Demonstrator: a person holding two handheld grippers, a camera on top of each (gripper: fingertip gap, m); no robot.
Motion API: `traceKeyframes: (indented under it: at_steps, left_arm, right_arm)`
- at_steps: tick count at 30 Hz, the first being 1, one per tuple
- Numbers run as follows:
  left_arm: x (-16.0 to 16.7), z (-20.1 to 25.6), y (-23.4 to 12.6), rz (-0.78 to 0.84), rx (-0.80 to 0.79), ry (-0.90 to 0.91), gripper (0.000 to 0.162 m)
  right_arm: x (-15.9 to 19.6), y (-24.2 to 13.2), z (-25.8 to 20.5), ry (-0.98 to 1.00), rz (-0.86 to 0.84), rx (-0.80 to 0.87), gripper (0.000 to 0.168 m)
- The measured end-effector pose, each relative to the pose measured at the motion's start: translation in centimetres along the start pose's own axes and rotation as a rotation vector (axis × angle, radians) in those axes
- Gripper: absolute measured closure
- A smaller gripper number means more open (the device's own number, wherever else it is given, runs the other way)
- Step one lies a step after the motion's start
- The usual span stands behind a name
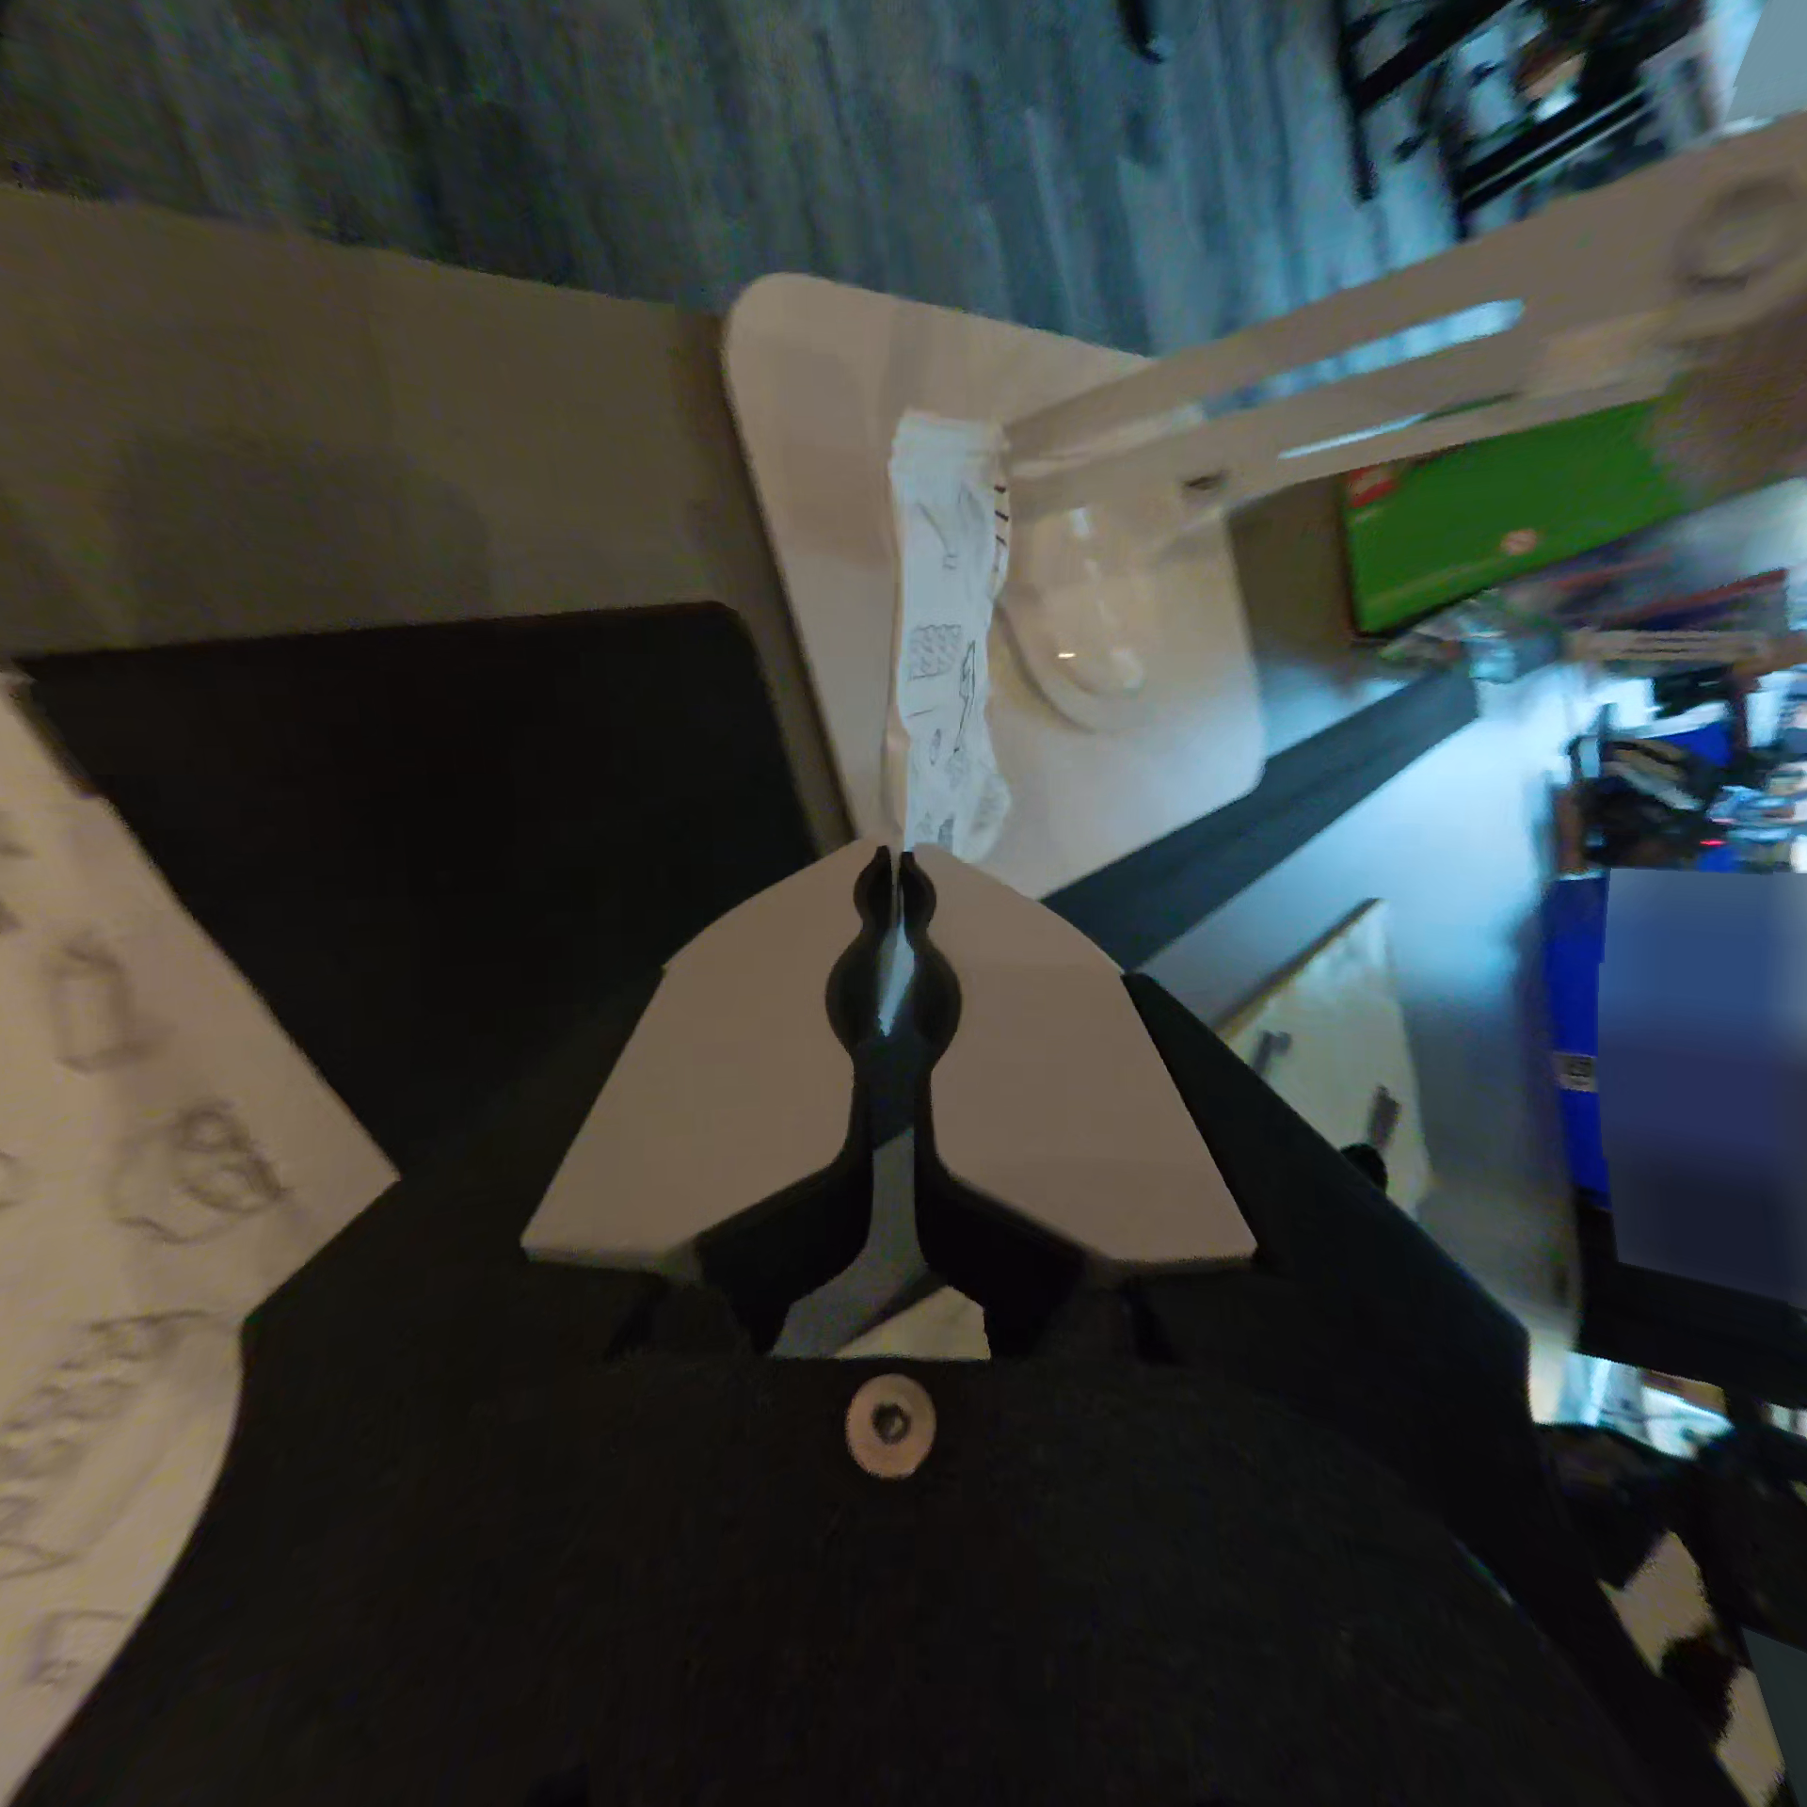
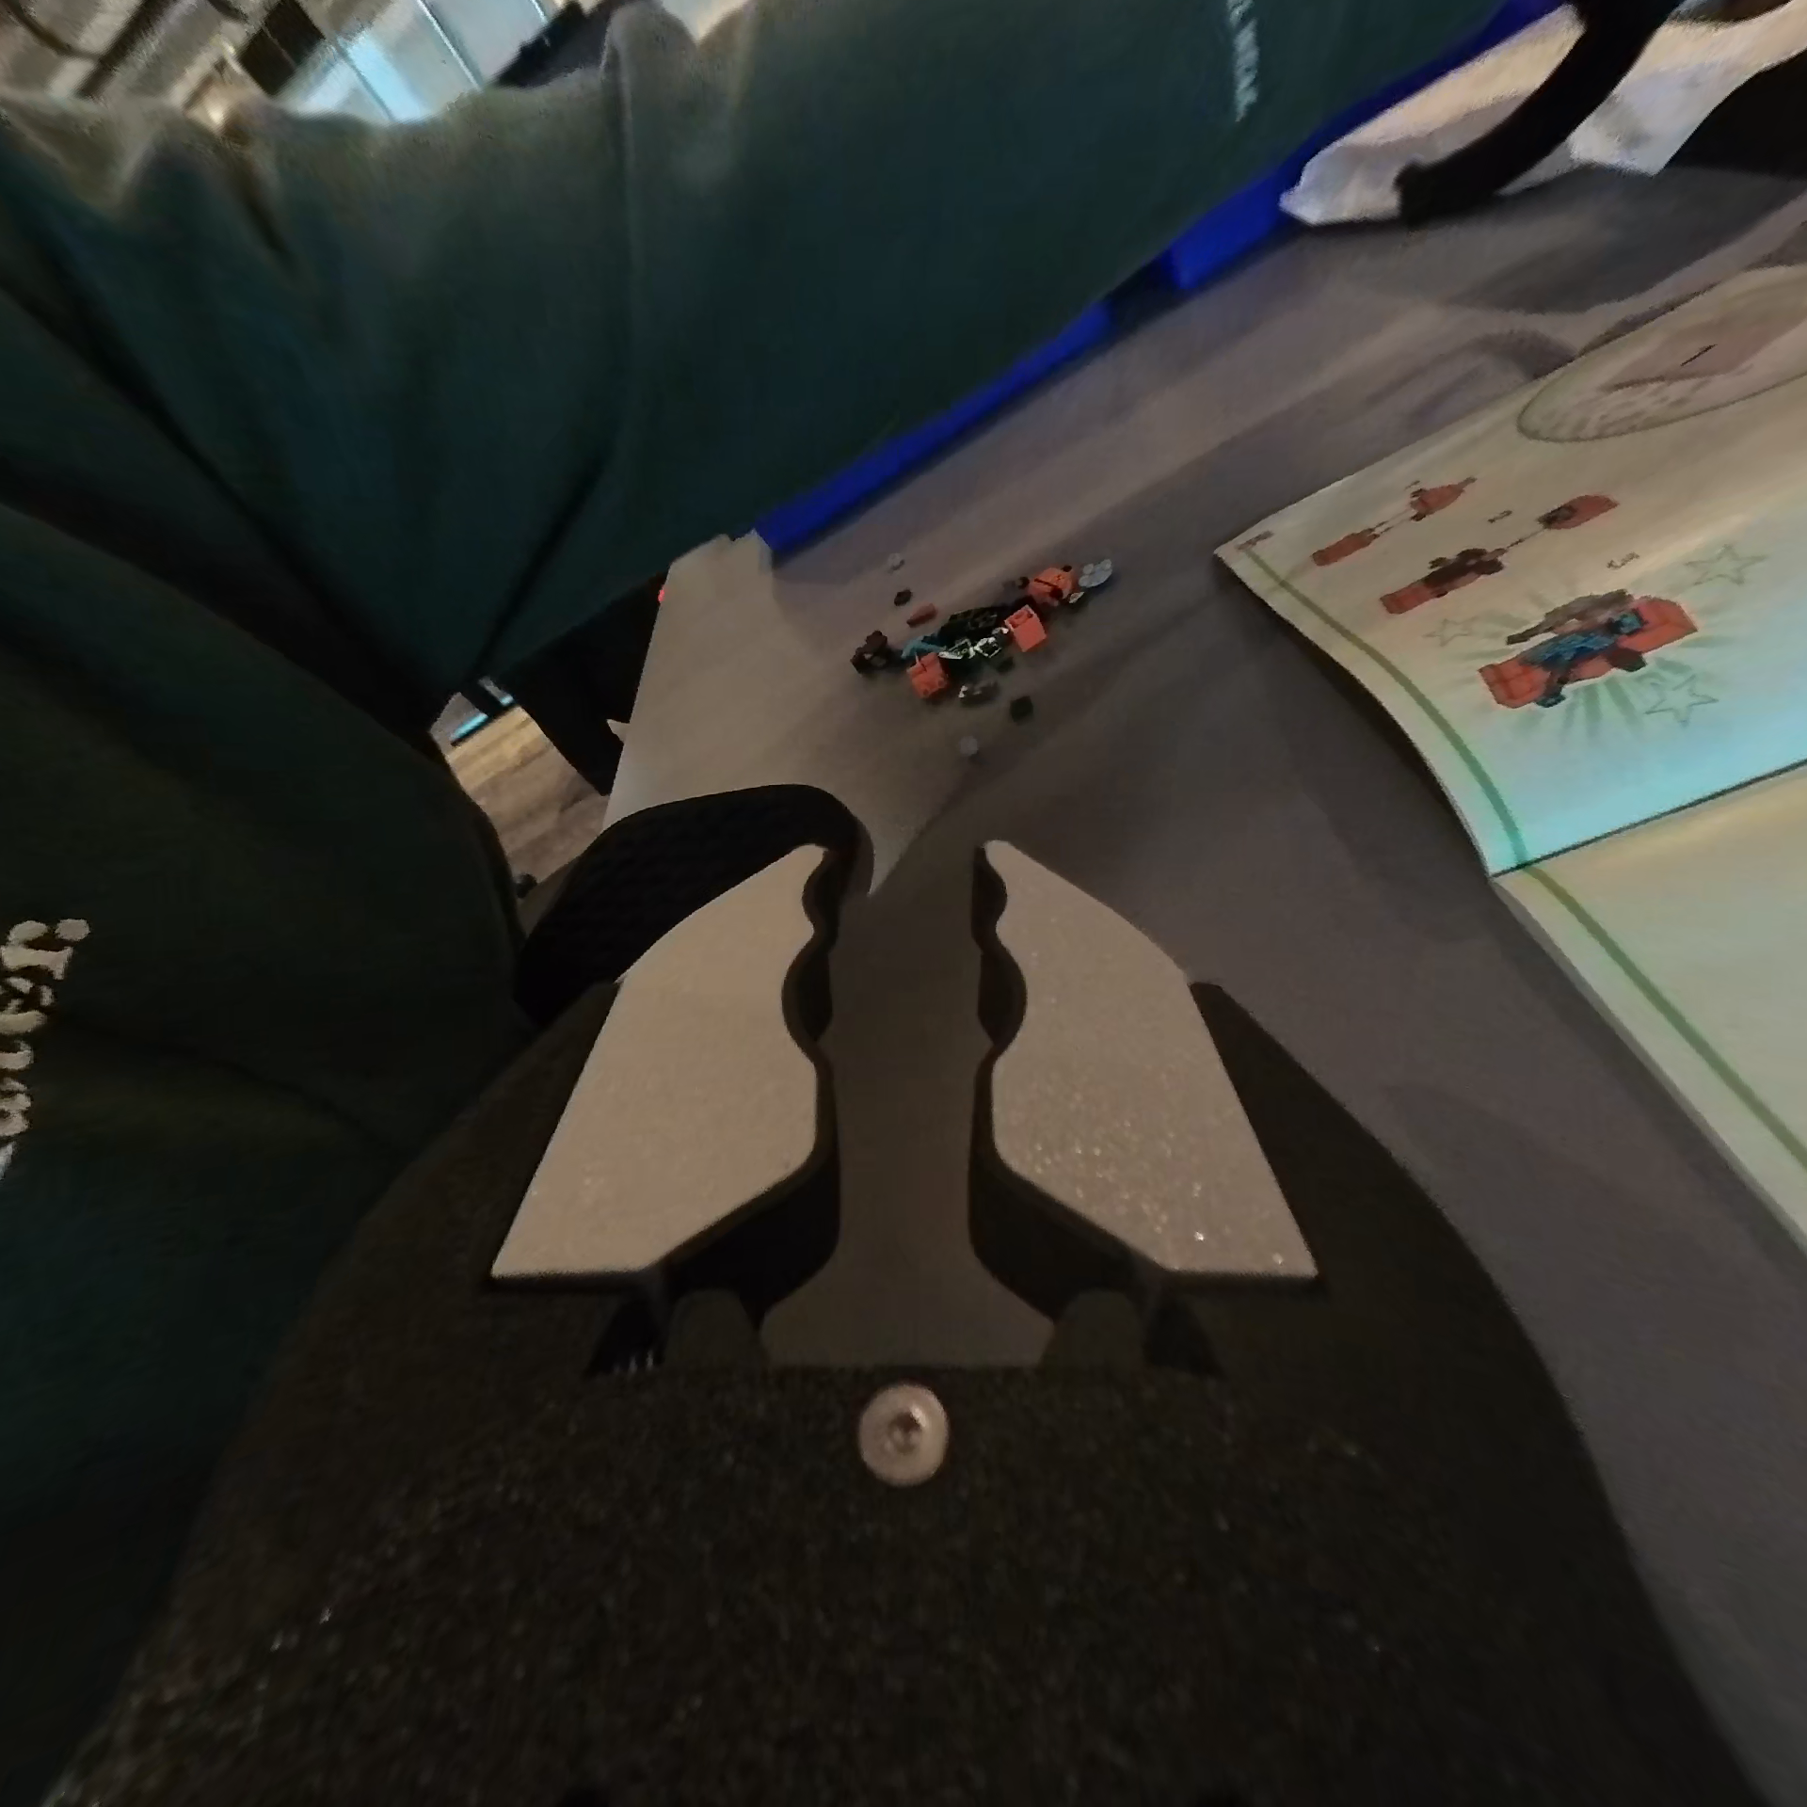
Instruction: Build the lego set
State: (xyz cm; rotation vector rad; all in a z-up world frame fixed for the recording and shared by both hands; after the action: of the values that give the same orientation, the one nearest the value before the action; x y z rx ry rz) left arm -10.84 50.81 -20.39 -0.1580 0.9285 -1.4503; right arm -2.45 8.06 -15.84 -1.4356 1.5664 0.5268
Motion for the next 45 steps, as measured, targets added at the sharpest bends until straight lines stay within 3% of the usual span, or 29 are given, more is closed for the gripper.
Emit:
traceKeyframes:
  at_steps: [14,25,29,32,45]
  left_arm:
    - [0.2,-2.1,-0.6,-0.040,-0.229,0.114,0.137]
    - [3.5,0.2,-2.3,0.019,-0.403,0.292,0.143]
    - [5.7,2.0,-3.0,0.039,-0.437,0.393,0.147]
    - [7.8,3.9,-4.1,0.085,-0.426,0.449,0.162]
    - [20.8,9.1,-11.1,0.207,-0.400,0.599,0.162]
  right_arm:
    - [0.4,0.4,-0.1,0.007,-0.014,-0.013,0.143]
    - [0.7,0.8,-0.6,-0.007,-0.034,-0.019,0.143]
    - [0.8,0.8,-0.7,-0.019,-0.040,-0.012,0.143]
    - [0.6,0.7,-0.9,-0.036,-0.037,-0.002,0.143]
    - [0.8,1.4,-1.8,-0.090,-0.049,0.017,0.144]
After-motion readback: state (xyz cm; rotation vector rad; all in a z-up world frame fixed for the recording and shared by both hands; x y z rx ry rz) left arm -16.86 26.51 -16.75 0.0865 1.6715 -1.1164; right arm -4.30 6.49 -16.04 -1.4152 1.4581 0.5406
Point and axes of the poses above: each gripper's, where its closed fingertips meet, y out along the fingers, x out of its underside, z = x × y across the jaws, the point moved 2 cm from there along -y, back along the fingers, and after that the axes turned 2 degrees about x, right-handed, at the moved point
